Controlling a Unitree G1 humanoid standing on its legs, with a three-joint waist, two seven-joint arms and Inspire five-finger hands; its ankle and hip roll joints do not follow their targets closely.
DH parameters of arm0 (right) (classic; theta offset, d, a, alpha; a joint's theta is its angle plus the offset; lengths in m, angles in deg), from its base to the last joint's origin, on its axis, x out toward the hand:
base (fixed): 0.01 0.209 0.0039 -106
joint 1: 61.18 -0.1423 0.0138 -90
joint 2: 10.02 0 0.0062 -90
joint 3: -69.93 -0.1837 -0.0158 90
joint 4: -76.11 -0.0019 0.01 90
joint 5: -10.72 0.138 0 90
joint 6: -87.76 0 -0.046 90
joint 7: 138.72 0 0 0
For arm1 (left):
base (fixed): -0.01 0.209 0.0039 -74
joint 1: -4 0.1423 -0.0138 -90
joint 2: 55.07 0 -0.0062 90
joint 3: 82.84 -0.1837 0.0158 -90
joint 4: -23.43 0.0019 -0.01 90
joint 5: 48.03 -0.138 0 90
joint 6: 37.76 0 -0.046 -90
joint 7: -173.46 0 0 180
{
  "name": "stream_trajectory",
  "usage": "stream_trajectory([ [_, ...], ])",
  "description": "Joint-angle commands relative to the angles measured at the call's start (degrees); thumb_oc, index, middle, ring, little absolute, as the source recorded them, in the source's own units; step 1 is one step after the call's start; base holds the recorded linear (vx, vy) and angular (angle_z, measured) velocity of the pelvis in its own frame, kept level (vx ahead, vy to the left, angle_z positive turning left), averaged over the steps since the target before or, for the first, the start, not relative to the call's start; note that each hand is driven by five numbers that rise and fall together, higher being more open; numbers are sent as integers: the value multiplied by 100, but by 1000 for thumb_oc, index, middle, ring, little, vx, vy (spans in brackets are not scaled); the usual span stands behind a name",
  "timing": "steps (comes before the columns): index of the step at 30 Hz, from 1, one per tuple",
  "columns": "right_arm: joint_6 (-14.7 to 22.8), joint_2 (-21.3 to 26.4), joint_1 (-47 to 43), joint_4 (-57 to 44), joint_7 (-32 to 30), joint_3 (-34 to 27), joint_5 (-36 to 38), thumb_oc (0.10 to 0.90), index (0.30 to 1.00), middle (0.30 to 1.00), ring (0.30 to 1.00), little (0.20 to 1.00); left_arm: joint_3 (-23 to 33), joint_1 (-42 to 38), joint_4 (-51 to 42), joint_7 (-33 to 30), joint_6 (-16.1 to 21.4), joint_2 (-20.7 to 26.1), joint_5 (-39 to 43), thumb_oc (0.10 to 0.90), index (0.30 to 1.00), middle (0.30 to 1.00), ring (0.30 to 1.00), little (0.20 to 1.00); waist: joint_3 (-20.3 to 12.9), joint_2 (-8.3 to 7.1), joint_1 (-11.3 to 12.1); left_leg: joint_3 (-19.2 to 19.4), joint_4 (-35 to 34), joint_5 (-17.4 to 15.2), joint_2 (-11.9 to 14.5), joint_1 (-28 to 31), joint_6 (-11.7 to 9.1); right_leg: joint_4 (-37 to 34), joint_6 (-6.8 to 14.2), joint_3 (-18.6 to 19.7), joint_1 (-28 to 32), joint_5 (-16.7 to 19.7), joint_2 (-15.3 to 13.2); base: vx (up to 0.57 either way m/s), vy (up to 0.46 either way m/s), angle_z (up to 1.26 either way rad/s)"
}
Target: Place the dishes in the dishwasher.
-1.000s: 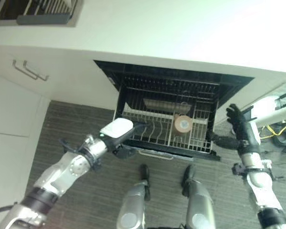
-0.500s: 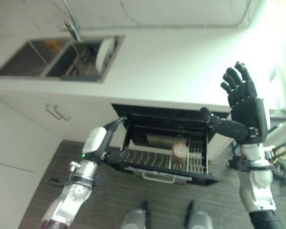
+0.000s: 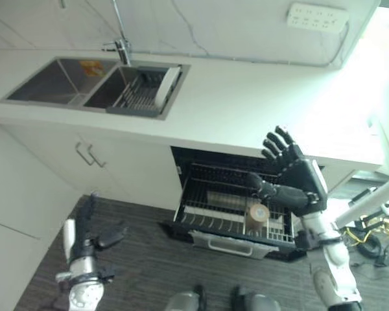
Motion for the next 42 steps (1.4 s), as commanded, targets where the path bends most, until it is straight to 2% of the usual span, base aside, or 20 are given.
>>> stream_trajectory([
  [1, 657, 98, -681, -324, 17, -485, 412, 800, 900, 900, 900, 900, 34, -313, -621, -60, 699, 421, 397, 800, 900, 900, 900, 900, 208, -335, 31, 460, 566, -319, -202, 657, -408, -563, 155, -178, 787, 13, -456, 85, 53, 48],
  [3, 600, 177, -803, -216, -60, -445, 553, 800, 900, 900, 900, 900, -80, -321, -347, 56, 824, 295, 526, 800, 900, 900, 900, 900, 326, -315, 81, 192, 1332, 119, -104, 36, -618, -563, -4, 9, 864, -45, -472, 46, 262, 39],
  [6, 439, 159, -932, -226, -77, -481, 530, 800, 900, 900, 900, 900, -201, -405, 108, 127, 937, 173, 745, 800, 900, 900, 900, 900, 268, -220, 17, 228, 349, 322, 388, 237, -685, -563, 23, 146, 874, -139, -472, 92, 501, 21],
  [7, 409, 177, -935, -266, -89, -436, 355, 800, 900, 900, 900, 900, -277, -380, 482, 207, 944, 123, 1022, 800, 900, 900, 900, 900, 249, -1, 30, -475, 195, 258, 934, -195, -868, -563, 113, 421, 934, -239, -346, 186, 789, -6],
  [9, 407, 204, -893, -276, -180, -446, 329, 800, 900, 900, 900, 900, -270, -385, 870, 476, 969, -20, 1152, 800, 900, 900, 900, 900, 218, 41, 16, -780, 195, 453, 1223, -403, -989, -563, 128, 586, 1025, -335, -395, 179, 634, -4],
  [11, 460, 229, -788, -280, -300, -540, 426, 800, 900, 900, 900, 900, -303, -477, 1244, 677, 926, -138, 988, 800, 900, 900, 900, 900, 141, 71, -73, -527, 195, 264, 1345, -412, -992, -563, 204, 426, 1101, -369, -544, 126, 492, -44],
  [14, 579, 124, -545, -391, -454, -683, 586, 800, 900, 900, 900, 900, -628, -624, 1642, 897, 723, -281, 882, 800, 900, 900, 900, 900, 64, 45, -140, -577, 195, 20, 1068, -222, -848, -563, 392, 337, 1128, -215, -804, 108, 436, 14],
  [15, 546, 26, -490, -467, -494, -698, 519, 800, 900, 900, 900, 900, -782, -619, 1802, 1009, 557, -398, 914, 800, 900, 900, 900, 900, 57, 42, -120, -588, 195, -159, 785, -128, -618, -396, 433, 361, 1119, -103, -950, 93, 401, 46],
  [16, 538, 12, -488, -479, -505, -692, 516, 800, 900, 900, 900, 900, -798, -618, 1828, 1059, 501, -408, 940, 800, 900, 900, 900, 900, 54, 35, -111, -581, 195, -178, 749, -120, -587, -365, 442, 367, 1111, -92, -974, 94, 477, 18],
  [19, 513, -138, -645, -577, -303, -482, 508, 800, 900, 900, 900, 900, -953, -520, 2308, 977, 459, -552, 835, 800, 900, 900, 900, 900, 50, -17, 155, -152, 195, -415, 520, -33, -273, 329, 515, -122, 871, 452, -1251, 4, 309, -46],
  [22, 476, -19, -888, -616, -419, -276, 634, 800, 900, 900, 900, 900, -1050, -552, 2359, 851, 319, -527, 939, 800, 900, 900, 900, 900, 112, -112, 235, 50, 195, -504, 460, -32, -230, 239, 494, -284, 837, 198, -688, -61, 94, -85],
  [25, 587, 32, -1084, -580, -510, -96, 617, 800, 900, 900, 900, 900, -1086, -581, 2279, 916, 210, -451, 952, 800, 900, 900, 900, 900, 152, -197, 276, 175, 195, -508, 305, -87, -239, -127, 428, -623, 766, 359, -196, -86, 18, -42],
  [26, 645, 36, -1153, -542, -503, -99, 626, 800, 900, 900, 900, 900, -1125, -579, 2230, 922, 188, -441, 933, 800, 900, 900, 900, 900, 215, -206, 268, 140, 195, -536, 237, -41, -184, -26, 463, -517, 634, 426, -205, -162, -71, -27],
  [27, 745, 123, -1230, -508, -645, -128, 694, 800, 900, 900, 900, 900, -1176, -645, 2259, 1038, 108, -392, 902, 800, 900, 900, 900, 900, 229, -211, 212, 40, 195, -462, 175, -142, -214, -410, 286, -411, 637, 302, 89, -151, -150, 7],
  [31, 740, 146, -1134, -488, -727, -222, 532, 800, 900, 900, 900, 900, -1164, -583, 2508, 1513, 77, -630, 1579, 800, 900, 900, 900, 900, 230, -444, 147, 453, 195, -424, -51, 212, -286, -563, 86, -394, 675, -86, -89, -5, -78, 17],
  [33, 656, 207, -1141, -448, -733, -235, 647, 800, 900, 900, 900, 900, -1196, -532, 2513, 1590, 50, -712, 1679, 800, 900, 900, 900, 900, 317, -561, 192, 355, 195, -146, -132, 189, -404, -563, 29, -216, 732, -76, -196, 54, 45, -10],
  [34, 621, 186, -1197, -386, -708, -208, 701, 800, 900, 900, 900, 900, -1202, -501, 2530, 1672, 14, -748, 1774, 800, 900, 900, 900, 900, 356, -559, 224, 204, 195, -60, -76, 92, -449, -563, 17, -89, 772, -84, -149, 123, 155, -30],
  [37, 574, 88, -1204, -428, -724, -110, 344, 800, 900, 900, 900, 900, -1206, -493, 2686, 2005, -44, -842, 1973, 800, 900, 900, 900, 900, 333, -431, 226, -125, 195, 223, 542, -372, -702, -563, 25, 161, 883, -241, 69, 184, 260, 7],
  [39, 613, 185, -1250, -402, -767, -86, 357, 800, 900, 900, 900, 900, -1224, -521, 2919, 2101, -56, -908, 1983, 800, 900, 900, 900, 900, 313, -406, 288, -641, 195, 569, 919, -787, -917, -563, 8, 401, 1019, -408, 112, 263, 358, -8],
  [42, 830, 281, -1161, -508, -990, -205, 319, 800, 900, 900, 900, 900, -1302, -632, 3142, 2181, -203, -941, 1682, 800, 900, 900, 900, 900, 180, -380, 220, -588, 195, 295, 896, -684, -851, -563, 87, 328, 1096, -424, -72, 258, 393, -49],
])
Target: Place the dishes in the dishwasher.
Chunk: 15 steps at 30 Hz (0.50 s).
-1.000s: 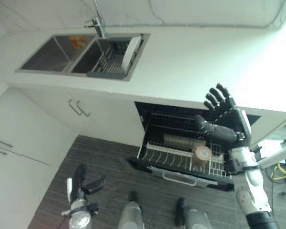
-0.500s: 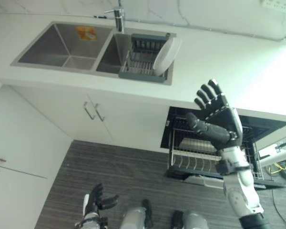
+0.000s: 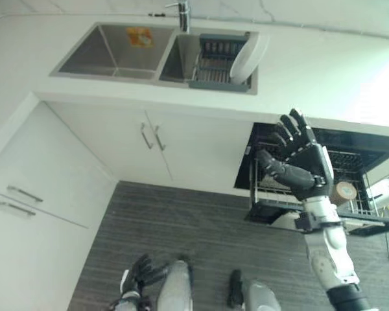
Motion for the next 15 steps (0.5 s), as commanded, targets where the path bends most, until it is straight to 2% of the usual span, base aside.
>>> stream_trajectory([
  [1, 861, 141, -445, -729, -228, -429, -205, 800, 900, 900, 900, 900, -279, 117, -123, 153, 35, -5, -364, 800, 900, 900, 900, 900, -412, 58, -106, 164, -653, 518, -283, 451, 173, -479, 545, -291, 882, -123, 392, 231, 364, -47],
  [4, 778, 96, -318, -732, -485, -487, -402, 800, 900, 900, 900, 900, -334, 138, -41, 117, 66, -21, -565, 800, 900, 900, 900, 900, -493, 109, -112, 213, -653, 289, -447, 619, 332, -479, 598, -328, 967, -96, 303, 181, 256, -22],
  [6, 813, -38, -146, -624, -636, -501, -506, 800, 900, 900, 900, 900, -296, 173, -66, 25, -84, -24, -625, 800, 900, 900, 900, 900, -517, 171, -118, 217, -653, 129, -660, 702, 599, -317, 679, -283, 1090, 125, 288, 150, 263, -9],
  [7, 887, -71, -93, -584, -629, -510, -506, 800, 900, 900, 900, 900, -270, 187, -61, 32, -135, -10, -599, 800, 900, 900, 900, 900, -501, 176, -128, 220, -653, 93, -729, 737, 687, 69, 748, -242, 950, 238, 239, 81, 240, -28],
  [8, 1082, -152, 22, -552, -588, -531, -484, 800, 900, 900, 900, 900, -207, 203, -16, 47, -194, 16, -596, 800, 900, 900, 900, 900, -454, 184, -158, 249, -653, 6, -853, 812, 847, 884, 859, -209, 643, 487, 179, 52, 192, -31],
  [10, 1184, -170, 34, -594, -463, -525, -357, 800, 900, 900, 900, 900, -213, 252, -17, -63, -226, 35, -500, 800, 900, 900, 900, 900, -404, 217, -161, 344, -653, -81, -876, 919, 912, 1356, 899, -339, 356, 702, 105, 52, 139, -29],
  [12, 1343, -160, -73, -571, -356, -484, -328, 800, 900, 900, 900, 900, -202, 304, -26, -180, -287, 40, -375, 800, 900, 900, 900, 900, -359, 239, -142, 480, -653, -146, -853, 993, 904, 1079, 892, -535, 198, 742, 41, 85, 19, -91],
  [13, 1673, -123, -291, -565, -609, -420, -481, 800, 900, 900, 900, 900, -164, 323, -18, -236, -324, 72, -352, 800, 900, 900, 900, 900, -324, 221, -146, 667, -653, -242, -817, 1099, 839, 271, 912, -827, 98, 938, -73, 124, -64, -109],
  [15, 1913, -101, -466, -592, -829, -409, -578, 800, 900, 900, 900, 900, -187, 336, 57, -266, -298, 84, -325, 800, 900, 900, 900, 900, -296, 193, -167, 791, -653, -345, -790, 1187, 789, -300, 959, -1024, -40, 1255, -240, 144, -106, -126],
])
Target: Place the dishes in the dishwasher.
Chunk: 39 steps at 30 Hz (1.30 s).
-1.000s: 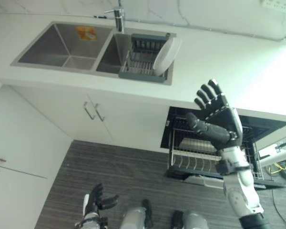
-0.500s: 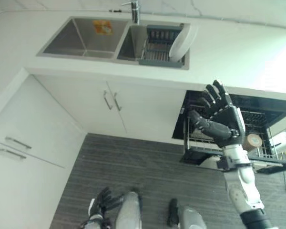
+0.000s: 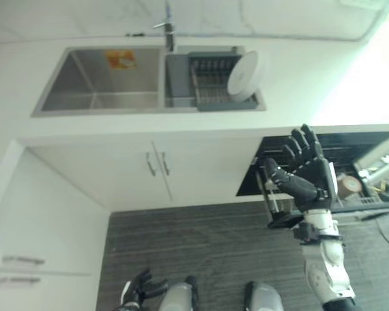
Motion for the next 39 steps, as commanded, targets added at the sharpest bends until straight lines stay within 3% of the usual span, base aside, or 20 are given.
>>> stream_trajectory([
  [1, 1373, 429, -1003, -661, -439, -407, -212, 800, 900, 900, 900, 900, -26, 76, -124, -166, 23, -54, 115, 800, 900, 900, 900, 900, 27, 240, -43, -780, -145, -398, -157, 252, -172, -454, 103, -345, 318, 201, 190, 341, -282, -122],
  [3, 1263, 453, -1335, -739, -844, -423, -568, 800, 900, 900, 900, 900, -103, 103, 43, -164, -123, -131, 159, 800, 900, 900, 900, 900, -51, 208, 9, -604, -145, -330, 35, 400, -329, -455, -21, -353, 475, -437, 290, 416, -350, -34],
  [10, 1103, 663, -1628, -799, -1112, -478, -656, 800, 900, 900, 900, 900, -123, 115, 197, -259, 90, -280, -51, 800, 900, 900, 900, 900, -70, 31, 87, -693, -145, -184, -7, 696, -508, -455, -333, -291, 694, -787, 506, 203, -193, -1],
  [12, 1125, 717, -1565, -792, -1009, -512, -614, 800, 900, 900, 900, 900, -84, 136, 177, -424, 146, -305, 5, 800, 900, 900, 900, 900, -21, -47, 131, -521, 204, 291, 9, 719, -635, -455, -478, -381, 821, -892, 461, 162, -227, -18],
  [13, 1162, 713, -1510, -774, -954, -542, -610, 800, 900, 900, 900, 900, -27, 141, 140, -422, 131, -295, 2, 800, 900, 900, 900, 900, 15, -11, 146, -505, 412, 353, 13, 527, -658, -455, -521, -431, 894, -934, 482, 125, -101, 1],
  [15, 1179, 627, -1507, -771, -918, -497, -725, 800, 900, 900, 900, 900, 29, 165, 108, -495, 114, -310, -128, 800, 900, 900, 900, 900, 31, 65, 199, -572, -66, 341, -189, 519, -588, -455, -471, -371, 986, -980, 578, 132, 18, 17],
  [16, 1163, 606, -1521, -806, -954, -465, -806, 800, 900, 900, 900, 900, 36, 150, 109, -500, 86, -310, -121, 800, 900, 900, 900, 900, 15, 101, 188, -543, -145, 376, -152, 411, -602, -455, -465, -377, 990, -1012, 612, 72, 77, 14],
  [18, 1111, 580, -1544, -863, -995, -414, -893, 800, 900, 900, 900, 900, 28, 134, 154, -517, 78, -312, -100, 800, 900, 900, 900, 900, 14, 183, 176, -555, -145, 408, -11, 206, -666, -455, -470, -371, 1041, -1087, 694, 69, 115, 2],
  [20, 1088, 546, -1608, -856, -930, -261, -923, 800, 900, 900, 900, 900, 57, 134, 330, -541, 125, -314, 88, 800, 900, 900, 900, 900, 0, 348, 255, -993, -145, 744, 293, -430, -906, -455, -467, -190, 1193, -1290, 886, 194, 247, -8],
  [25, 1036, 596, -1617, -843, -651, -180, -781, 800, 900, 900, 900, 900, 189, 183, 510, -557, 58, -309, 110, 800, 900, 900, 900, 900, 6, 440, 380, -1688, -145, 1019, 631, -936, -1033, -455, -467, 68, 1482, -1491, 1009, 216, 219, -39],
  [30, 1078, 692, -1560, -866, -655, -224, -646, 800, 900, 900, 900, 900, 304, 213, 659, -613, 45, -310, 103, 800, 900, 900, 900, 900, -30, 415, 424, -1674, -145, 860, 632, -876, -968, -455, -410, 47, 1718, -1552, 929, 200, 232, -23],
  [34, 1116, 625, -1487, -895, -953, -248, -665, 800, 900, 900, 900, 900, 92, 29, 681, -854, 61, -168, -586, 800, 900, 900, 900, 900, -132, 365, 470, -1473, -145, 577, 398, -672, -733, -455, -281, -114, 1820, -1449, 664, 218, 263, 12],
  [39, 934, 536, -1695, -927, -1042, -163, -758, 800, 900, 900, 900, 900, -6, -148, 693, -901, 22, -85, -332, 800, 900, 900, 900, 900, -156, 300, 553, -1352, -145, 422, 205, -618, -535, -455, -153, -150, 1757, -1344, 425, 122, 155, 2],
])
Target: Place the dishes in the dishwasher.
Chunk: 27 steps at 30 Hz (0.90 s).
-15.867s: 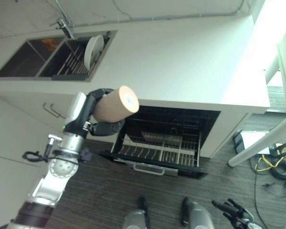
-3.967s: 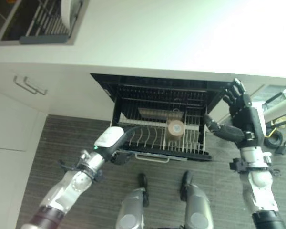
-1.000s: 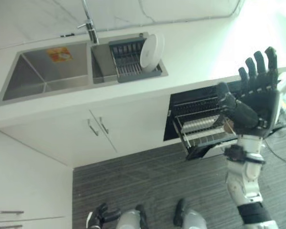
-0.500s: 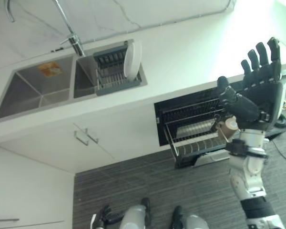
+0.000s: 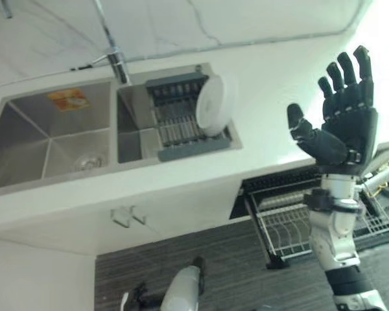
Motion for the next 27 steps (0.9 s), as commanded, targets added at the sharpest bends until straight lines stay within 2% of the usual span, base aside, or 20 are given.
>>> stream_trajectory([
  [1, 330, 256, -406, -659, -58, -231, -228, 800, 900, 900, 900, 900, -97, 261, -45, -222, 119, 116, 37, 800, 900, 900, 900, 900, -298, 83, -33, -123, -691, -14, 546, 296, -367, -179, 243, -207, -163, -155, 398, 44, 47, -17],
  [4, 261, 181, -606, -695, -143, -133, -280, 800, 900, 900, 900, 900, -148, 255, -65, -190, 116, 126, 53, 800, 900, 900, 900, 900, -245, 5, 68, -78, -691, -52, 493, 296, -299, -179, 324, -172, -297, -71, 279, 60, 30, -24],
  [5, 240, 194, -750, -728, -158, -128, -3, 800, 900, 900, 900, 900, -174, 226, -200, -169, 24, 153, -33, 800, 900, 900, 900, 900, -194, -88, 143, -45, -691, -25, 505, 191, -300, -179, 379, -174, -384, -51, 219, -7, -52, -30],
  [6, 226, 181, -773, -730, -166, -122, 6, 800, 900, 900, 900, 900, -190, 224, -203, -166, 27, 157, -30, 800, 900, 900, 900, 900, -187, -96, 149, -43, -691, -21, 511, 177, -302, -179, 381, -170, -399, -46, 214, -68, -82, -29],
  [11, -380, 16, -1091, -592, -82, -22, 439, 800, 900, 900, 900, 900, -360, 241, -228, -156, -9, 147, -141, 800, 900, 900, 900, 900, -59, -139, 253, -28, -691, 7, 598, 138, -351, -179, 434, -244, -531, 32, 106, 5, -26, -10],
  [14, -440, -51, -1284, -419, -418, 80, 175, 800, 900, 900, 900, 900, -429, 255, -274, -201, -50, 157, -168, 800, 900, 900, 900, 900, -13, -168, 304, 17, -691, 46, 658, 126, -393, -179, 453, -284, -607, 87, 41, 32, -42, -7],
  [17, -562, -38, -1589, -147, -861, 52, -5, 800, 900, 900, 900, 900, -539, 202, -416, -211, -141, 179, -195, 800, 900, 900, 900, 900, 45, -135, 367, -33, -691, 92, 708, 60, -465, -179, 452, -330, -670, 100, 24, 41, -36, -1],
  [18, -754, -24, -1699, -45, -893, 44, 99, 800, 900, 900, 900, 900, -600, 197, -443, -189, -200, 179, -285, 800, 900, 900, 900, 900, 53, -101, 410, -107, -691, 113, 707, 20, -495, -179, 434, -350, -649, 81, 41, 73, -14, 1],
  [27, -949, -4, -1901, 204, -1006, 156, 213, 800, 900, 900, 900, 900, -872, 252, -454, -118, -275, 109, -671, 800, 900, 900, 900, 900, 56, 27, 511, -250, -691, 208, 705, -96, -607, -179, 405, -445, -550, 1, 29, 48, 22, 4],
])
